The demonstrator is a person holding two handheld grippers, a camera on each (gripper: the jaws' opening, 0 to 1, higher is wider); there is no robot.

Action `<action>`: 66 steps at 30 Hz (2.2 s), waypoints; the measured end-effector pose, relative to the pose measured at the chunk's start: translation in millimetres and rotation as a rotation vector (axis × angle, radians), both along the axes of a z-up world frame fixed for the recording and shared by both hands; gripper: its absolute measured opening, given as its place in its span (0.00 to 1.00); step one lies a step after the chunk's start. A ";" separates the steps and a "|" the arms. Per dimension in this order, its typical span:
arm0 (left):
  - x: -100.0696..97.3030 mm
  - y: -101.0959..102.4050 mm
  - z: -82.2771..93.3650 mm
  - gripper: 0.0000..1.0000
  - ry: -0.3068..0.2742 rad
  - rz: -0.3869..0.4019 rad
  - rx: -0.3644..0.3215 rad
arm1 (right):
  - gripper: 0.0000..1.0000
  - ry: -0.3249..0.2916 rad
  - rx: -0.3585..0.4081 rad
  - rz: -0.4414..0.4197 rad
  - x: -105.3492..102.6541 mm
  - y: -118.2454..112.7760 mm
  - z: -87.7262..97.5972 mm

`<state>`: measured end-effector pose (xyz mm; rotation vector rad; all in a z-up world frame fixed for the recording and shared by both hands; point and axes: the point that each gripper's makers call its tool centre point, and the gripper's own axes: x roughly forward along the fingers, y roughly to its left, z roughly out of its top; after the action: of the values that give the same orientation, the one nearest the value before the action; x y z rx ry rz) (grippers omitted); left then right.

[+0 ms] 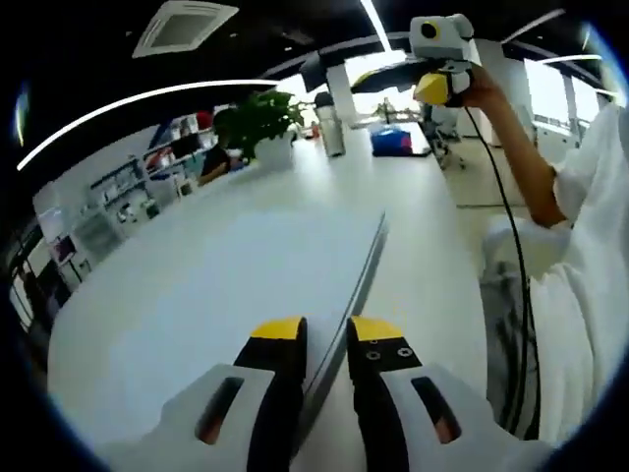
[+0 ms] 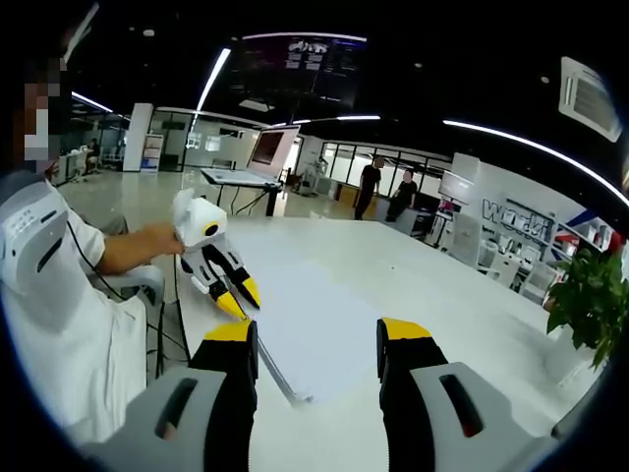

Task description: Grasp the top corner of one sheet in the document stack and pull a single sheet out from the document stack, separating that one sheet from the rest and lifting it clear until the single sheet is fully removed from the stack

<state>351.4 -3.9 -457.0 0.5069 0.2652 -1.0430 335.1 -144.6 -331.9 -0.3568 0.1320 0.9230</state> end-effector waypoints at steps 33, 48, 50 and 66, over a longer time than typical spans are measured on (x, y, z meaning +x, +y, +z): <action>6.1 4.0 -5.1 0.17 0.087 0.005 -0.066 | 0.48 0.001 -0.004 0.000 0.4 -0.3 -1.2; 4.9 6.9 -4.0 0.08 0.287 -0.001 -0.258 | 0.48 0.004 -0.005 -0.001 0.4 -1.4 -2.4; 3.7 6.8 -3.9 0.04 0.297 0.001 -0.260 | 0.48 0.005 -0.005 -0.004 0.9 -2.0 -2.7; -1.6 1.2 -0.8 0.03 -0.034 -0.043 0.011 | 0.48 0.010 -0.012 -0.007 2.4 -2.2 -4.0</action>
<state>349.8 -2.8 -457.8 0.5423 0.2308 -1.0738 337.5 -146.8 -335.9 -0.3628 0.1475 0.9172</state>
